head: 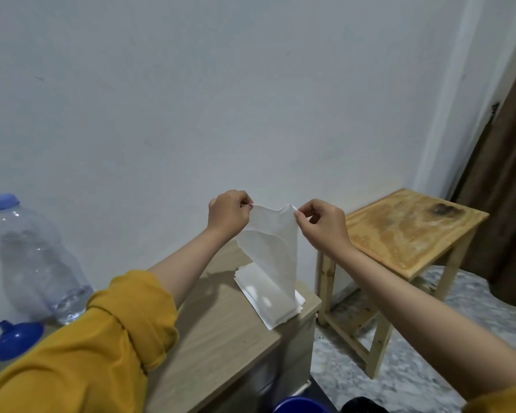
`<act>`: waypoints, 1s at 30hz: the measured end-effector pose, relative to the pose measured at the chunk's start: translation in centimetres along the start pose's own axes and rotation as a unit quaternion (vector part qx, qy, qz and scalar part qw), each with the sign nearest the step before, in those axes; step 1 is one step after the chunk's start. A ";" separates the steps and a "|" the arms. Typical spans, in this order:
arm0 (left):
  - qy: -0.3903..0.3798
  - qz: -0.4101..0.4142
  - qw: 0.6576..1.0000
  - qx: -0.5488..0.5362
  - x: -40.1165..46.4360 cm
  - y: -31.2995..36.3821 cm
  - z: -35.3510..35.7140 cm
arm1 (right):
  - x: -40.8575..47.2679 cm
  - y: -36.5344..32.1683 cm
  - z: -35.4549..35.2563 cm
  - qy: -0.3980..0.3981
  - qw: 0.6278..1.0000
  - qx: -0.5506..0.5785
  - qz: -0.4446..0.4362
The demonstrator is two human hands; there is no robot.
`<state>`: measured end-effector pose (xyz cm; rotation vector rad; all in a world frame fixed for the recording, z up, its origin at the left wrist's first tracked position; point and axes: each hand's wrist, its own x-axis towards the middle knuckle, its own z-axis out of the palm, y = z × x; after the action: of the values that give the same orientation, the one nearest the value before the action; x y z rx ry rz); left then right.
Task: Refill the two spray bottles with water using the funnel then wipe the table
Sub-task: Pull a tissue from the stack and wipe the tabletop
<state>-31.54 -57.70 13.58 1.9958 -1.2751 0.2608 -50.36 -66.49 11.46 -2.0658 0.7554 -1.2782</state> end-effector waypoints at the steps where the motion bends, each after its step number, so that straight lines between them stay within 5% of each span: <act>1: 0.012 -0.002 1.000 -0.004 0.1 0.3 -0.1 | 0.2 -0.3 -0.1 0.005 1.000 0.000 -0.001; 8: 0.051 0.010 0.998 -0.022 1.8 1.9 -1.7 | 2.8 -2.6 -1.6 0.015 0.999 0.000 -0.034; 21: -0.027 -0.019 0.999 0.028 2.8 1.1 -4.2 | 4.0 -2.3 -2.0 -0.097 0.986 0.115 0.076; 30: -0.114 -0.042 0.990 0.078 2.7 0.7 -3.8 | 4.4 -1.1 -1.2 -0.192 0.973 0.076 0.100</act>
<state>-29.98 -57.12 18.02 2.2600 -1.3401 0.0958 -49.62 -69.16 15.22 -1.9716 0.6458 -0.7672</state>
